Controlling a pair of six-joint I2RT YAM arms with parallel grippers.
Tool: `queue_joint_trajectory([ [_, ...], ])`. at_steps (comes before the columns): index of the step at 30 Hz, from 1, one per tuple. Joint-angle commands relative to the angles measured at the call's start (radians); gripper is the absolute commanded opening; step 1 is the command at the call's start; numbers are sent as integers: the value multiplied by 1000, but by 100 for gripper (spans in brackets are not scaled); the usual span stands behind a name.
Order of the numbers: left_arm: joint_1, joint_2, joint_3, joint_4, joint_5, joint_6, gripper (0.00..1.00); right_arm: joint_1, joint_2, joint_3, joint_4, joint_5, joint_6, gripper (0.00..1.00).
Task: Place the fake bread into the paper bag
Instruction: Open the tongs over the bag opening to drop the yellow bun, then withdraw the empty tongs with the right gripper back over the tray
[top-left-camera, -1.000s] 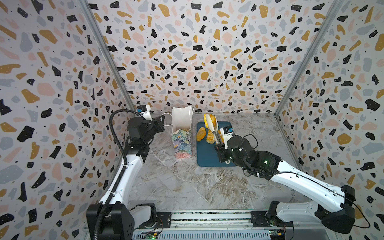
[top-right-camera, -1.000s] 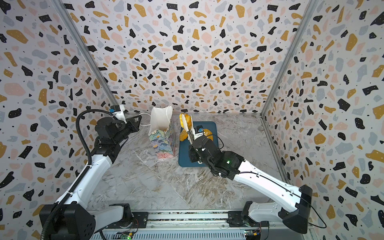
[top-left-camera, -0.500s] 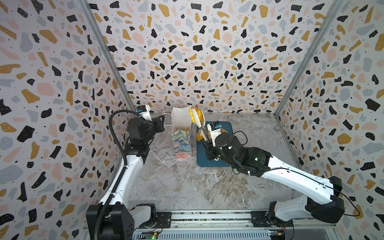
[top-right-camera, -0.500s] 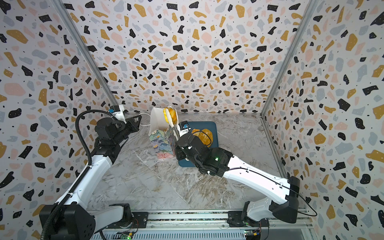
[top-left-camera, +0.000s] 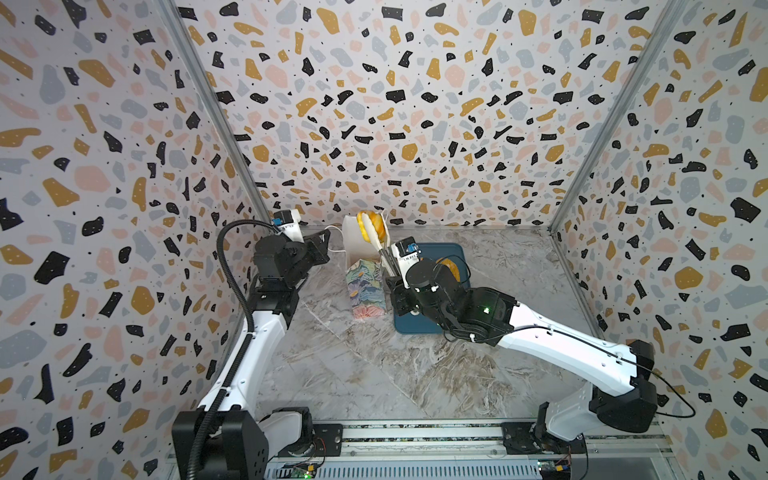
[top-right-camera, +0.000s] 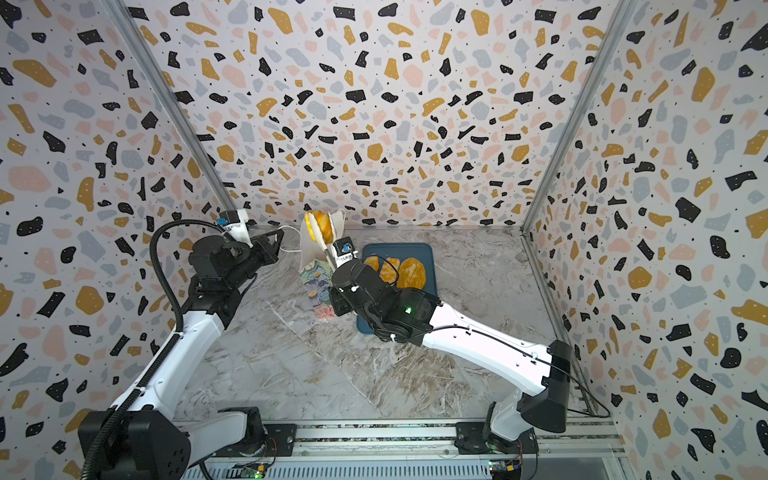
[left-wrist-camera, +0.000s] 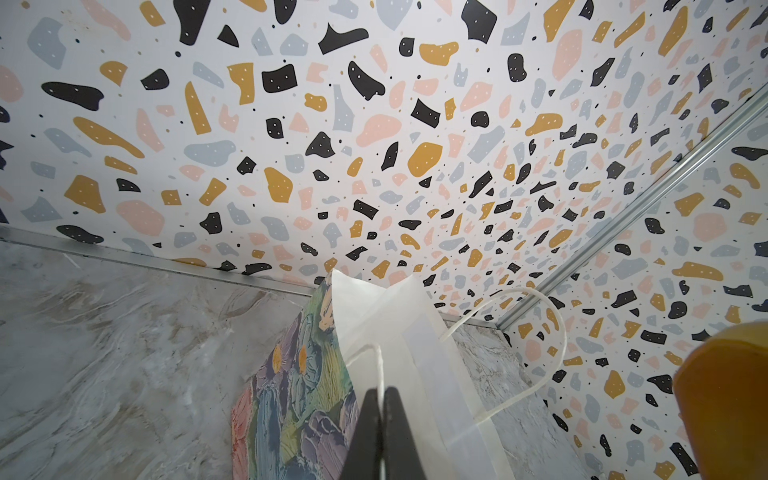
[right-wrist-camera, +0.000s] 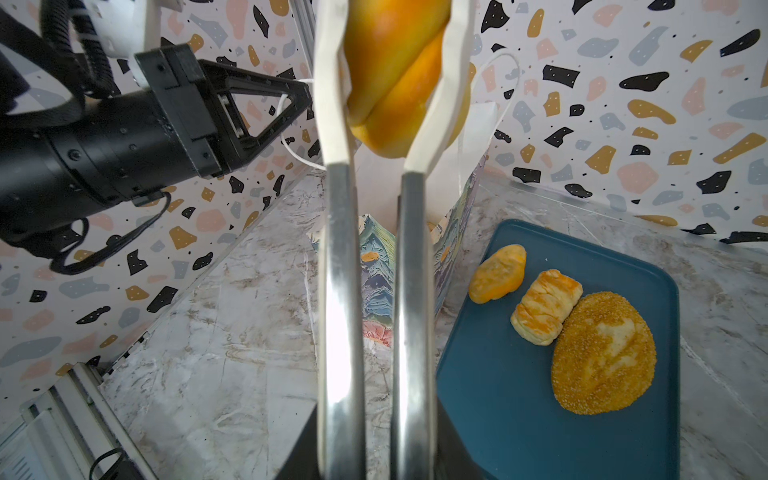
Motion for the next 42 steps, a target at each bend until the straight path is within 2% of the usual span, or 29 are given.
queue_joint_trajectory([
  [1,-4,-15,-10,56,18,-12,0,5,-6,71,12,25,-40,26],
  [6,-4,-47,-22,86,-3,-4,0,2,51,120,6,40,-92,27],
  [11,-4,-37,-12,72,3,5,0,3,168,268,-78,52,-145,27],
  [21,-4,-30,-22,89,7,-8,0,-3,303,364,-162,108,-150,30],
  [31,-5,-33,-19,77,-4,5,0,-39,326,370,-218,103,-109,51],
  [42,-4,-39,-19,69,-17,12,0,-43,247,325,-202,96,-107,54],
])
